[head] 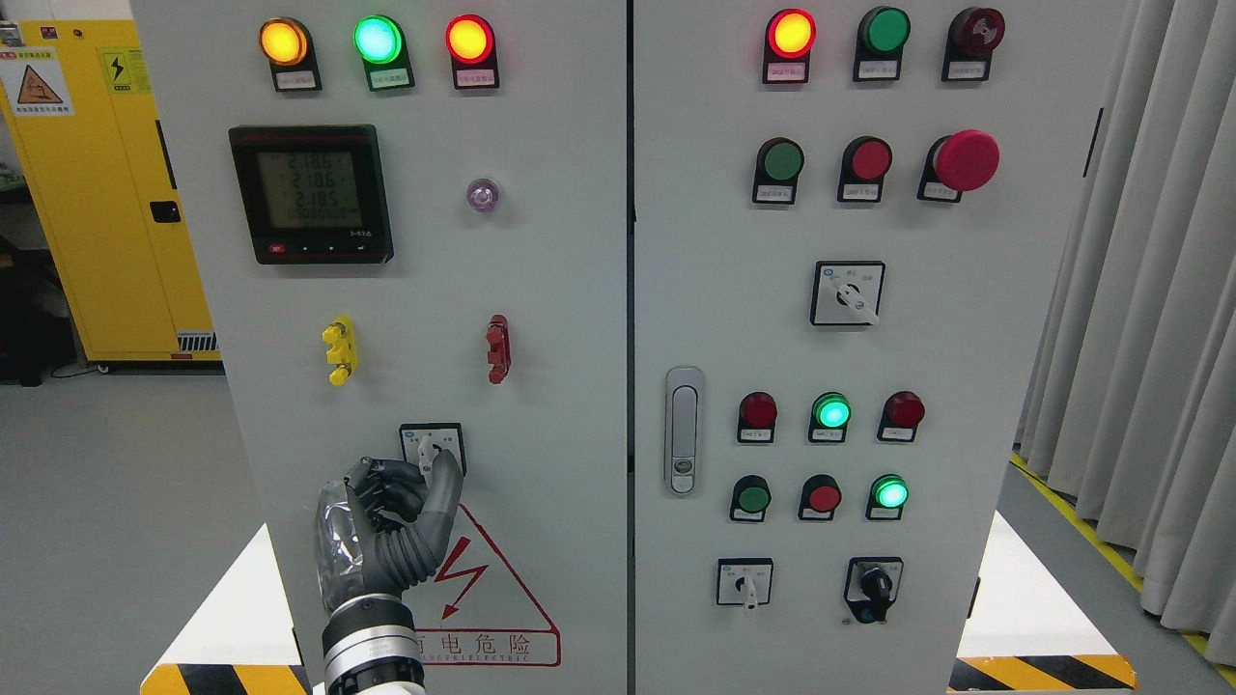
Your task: Turn on light switch 1
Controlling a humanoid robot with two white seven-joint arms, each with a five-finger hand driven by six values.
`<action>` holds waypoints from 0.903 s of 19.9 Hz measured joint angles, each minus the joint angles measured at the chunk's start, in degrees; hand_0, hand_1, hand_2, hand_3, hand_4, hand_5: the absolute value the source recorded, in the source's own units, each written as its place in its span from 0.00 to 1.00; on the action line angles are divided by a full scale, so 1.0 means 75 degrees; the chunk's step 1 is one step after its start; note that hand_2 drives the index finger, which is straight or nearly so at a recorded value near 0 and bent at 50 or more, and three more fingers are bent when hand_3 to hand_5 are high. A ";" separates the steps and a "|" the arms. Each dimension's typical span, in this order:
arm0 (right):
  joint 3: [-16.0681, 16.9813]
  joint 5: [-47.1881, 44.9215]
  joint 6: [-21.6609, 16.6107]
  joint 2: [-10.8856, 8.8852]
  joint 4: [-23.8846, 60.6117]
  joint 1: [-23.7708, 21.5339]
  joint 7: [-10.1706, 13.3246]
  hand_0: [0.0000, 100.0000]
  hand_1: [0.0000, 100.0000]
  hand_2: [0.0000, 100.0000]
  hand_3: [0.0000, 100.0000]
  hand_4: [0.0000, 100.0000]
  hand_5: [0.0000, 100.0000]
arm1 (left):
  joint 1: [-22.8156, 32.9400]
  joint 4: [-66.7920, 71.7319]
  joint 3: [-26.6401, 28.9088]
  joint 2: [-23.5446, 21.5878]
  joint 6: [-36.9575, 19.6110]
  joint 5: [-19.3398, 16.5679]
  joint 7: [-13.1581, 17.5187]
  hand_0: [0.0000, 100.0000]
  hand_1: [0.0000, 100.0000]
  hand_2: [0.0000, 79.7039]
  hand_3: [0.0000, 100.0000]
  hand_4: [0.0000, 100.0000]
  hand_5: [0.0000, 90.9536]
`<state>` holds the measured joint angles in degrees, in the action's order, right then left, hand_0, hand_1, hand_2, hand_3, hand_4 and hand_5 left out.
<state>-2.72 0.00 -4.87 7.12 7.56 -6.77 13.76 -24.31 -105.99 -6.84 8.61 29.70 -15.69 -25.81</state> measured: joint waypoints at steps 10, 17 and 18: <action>0.0000 0.0000 0.0000 -0.0002 0.0000 0.0000 0.0000 0.00 0.50 0.04 0.00 0.00 0.00 | -0.0012 0.0000 -0.0028 0.0000 0.0019 -0.0005 0.0016 0.30 0.65 0.83 0.91 0.86 0.89; 0.0000 0.0000 0.0000 -0.0002 0.0000 0.0000 0.0000 0.00 0.50 0.04 0.00 0.00 0.00 | -0.0013 0.0000 -0.0045 0.0000 0.0024 -0.0006 -0.0014 0.40 0.65 0.83 0.91 0.86 0.89; 0.0000 0.0000 0.0000 -0.0002 0.0000 0.0000 0.0000 0.00 0.50 0.04 0.00 0.00 0.00 | -0.0013 -0.0001 -0.0047 0.0000 0.0023 -0.0006 -0.0016 0.41 0.65 0.83 0.91 0.86 0.89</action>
<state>-2.72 0.00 -4.87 7.11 7.56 -6.77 13.76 -24.41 -105.99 -7.19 8.61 29.87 -15.73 -25.93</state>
